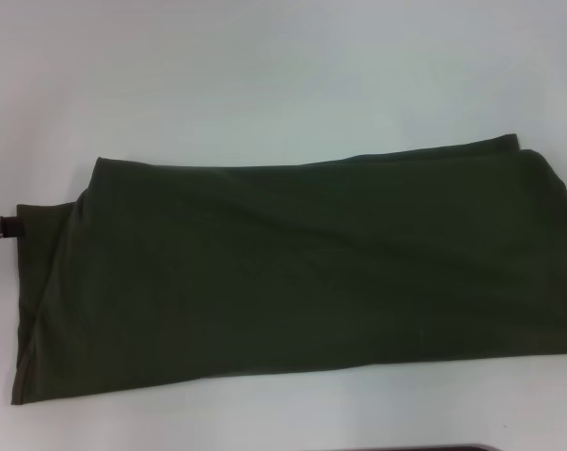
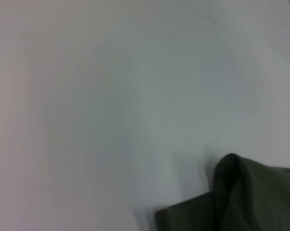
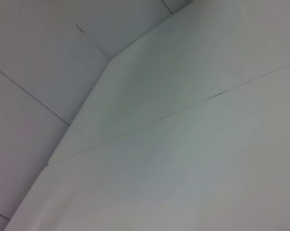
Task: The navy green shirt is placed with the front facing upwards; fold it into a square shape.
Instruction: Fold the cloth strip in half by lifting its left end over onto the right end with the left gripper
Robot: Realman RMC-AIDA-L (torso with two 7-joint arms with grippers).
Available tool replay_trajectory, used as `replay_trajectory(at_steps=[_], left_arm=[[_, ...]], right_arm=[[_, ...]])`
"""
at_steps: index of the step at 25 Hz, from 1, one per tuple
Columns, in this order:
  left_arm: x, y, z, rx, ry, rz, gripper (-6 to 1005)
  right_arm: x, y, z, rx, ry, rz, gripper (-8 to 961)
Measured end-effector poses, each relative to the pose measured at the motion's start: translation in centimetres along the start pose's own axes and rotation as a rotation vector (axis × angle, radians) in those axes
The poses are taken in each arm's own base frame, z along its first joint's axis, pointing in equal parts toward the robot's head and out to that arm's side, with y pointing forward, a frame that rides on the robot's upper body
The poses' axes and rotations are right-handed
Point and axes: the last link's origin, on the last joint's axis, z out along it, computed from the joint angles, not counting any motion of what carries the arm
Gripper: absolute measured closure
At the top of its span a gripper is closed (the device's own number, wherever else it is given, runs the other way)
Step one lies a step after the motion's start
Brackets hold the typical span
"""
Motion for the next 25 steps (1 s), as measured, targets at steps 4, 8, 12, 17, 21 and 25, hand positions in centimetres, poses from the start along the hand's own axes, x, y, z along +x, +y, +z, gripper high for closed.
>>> replay_trajectory(at_steps=[4,8,12,17,21,25], left_arm=[[-0.2,-0.4,0.2,0.032,-0.012,0.0,218],[-0.2,-0.4,0.7,0.042,-0.033,0.003,218],[-0.2,-0.3,1.0,0.042,-0.046,0.009,218],[-0.2,-0.1,1.3,0.035,-0.057,0.012,219],[-0.2,0.2,1.8,0.026,-0.074,0.023,219],[-0.1,0.5,2.1,0.018,-0.084,0.032,217]], right_arm=[[0.1,0.1,-0.1,-0.008,0.0,0.004,58],[0.2,0.1,-0.1,-0.011,-0.001,0.006,58],[0.2,0.1,-0.1,-0.01,-0.001,0.008,58],[0.2,0.1,-0.1,-0.01,-0.001,0.008,57],[0.1,0.1,-0.1,-0.009,-0.001,0.009,57],[0.1,0.1,-0.2,-0.007,-0.002,0.008,57]])
